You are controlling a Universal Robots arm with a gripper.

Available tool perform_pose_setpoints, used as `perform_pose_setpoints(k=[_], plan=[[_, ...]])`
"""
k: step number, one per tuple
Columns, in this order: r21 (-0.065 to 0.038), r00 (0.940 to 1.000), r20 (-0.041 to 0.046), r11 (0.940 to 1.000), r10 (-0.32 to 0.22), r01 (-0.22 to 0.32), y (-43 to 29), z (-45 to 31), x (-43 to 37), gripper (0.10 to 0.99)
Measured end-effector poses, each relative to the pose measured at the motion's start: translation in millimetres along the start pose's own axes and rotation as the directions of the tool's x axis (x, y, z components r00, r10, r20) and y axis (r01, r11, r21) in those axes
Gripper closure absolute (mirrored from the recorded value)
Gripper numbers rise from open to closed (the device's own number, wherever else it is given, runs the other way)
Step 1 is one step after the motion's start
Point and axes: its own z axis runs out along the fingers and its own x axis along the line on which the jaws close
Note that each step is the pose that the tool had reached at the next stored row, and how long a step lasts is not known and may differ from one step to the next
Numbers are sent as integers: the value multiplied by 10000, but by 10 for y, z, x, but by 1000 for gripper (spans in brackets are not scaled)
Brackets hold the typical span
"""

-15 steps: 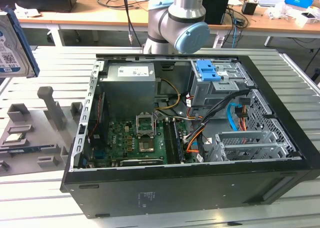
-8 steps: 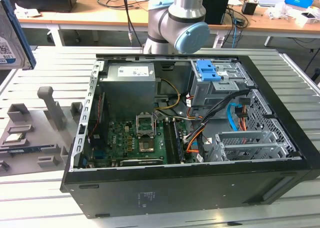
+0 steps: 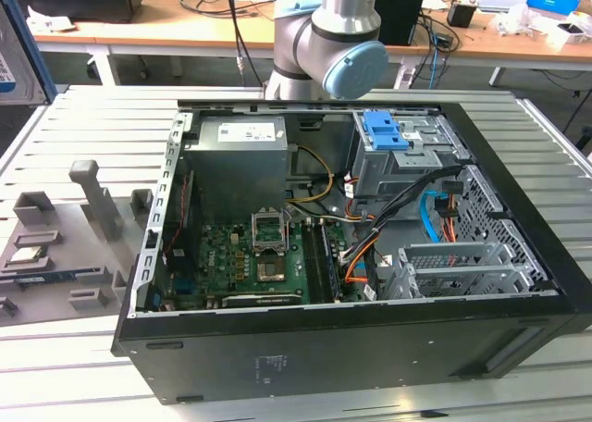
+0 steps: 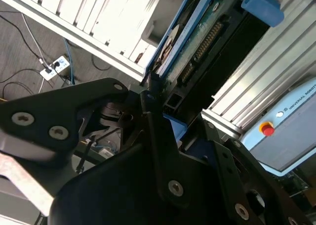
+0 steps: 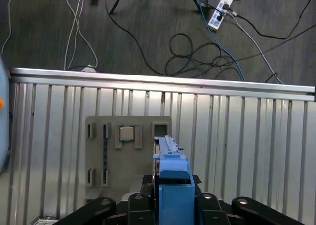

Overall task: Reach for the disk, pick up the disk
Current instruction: 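Pick up the disk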

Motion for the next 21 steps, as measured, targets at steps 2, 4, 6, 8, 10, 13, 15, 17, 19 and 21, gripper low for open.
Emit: perform_pose_setpoints(k=[2,4,6,8,10,13,15,17,19,21], plan=[[0,10000,0,10000,0,0,3,-74,0,722],[1,10000,0,10000,0,0,4,-120,0,722],[1,10000,0,10000,0,0,5,-156,0,722],[1,10000,0,10000,0,0,6,-179,0,722],[2,10000,1,10000,0,0,6,-179,0,722],[2,10000,1,10000,-1,1,5,-180,0,722],[0,10000,0,10000,-1,1,-28,-182,3,722],[1,10000,0,10000,-1,1,-78,-184,6,722],[2,10000,0,10000,0,0,-147,-186,10,722],[1,10000,0,10000,0,0,-262,-191,18,722]])
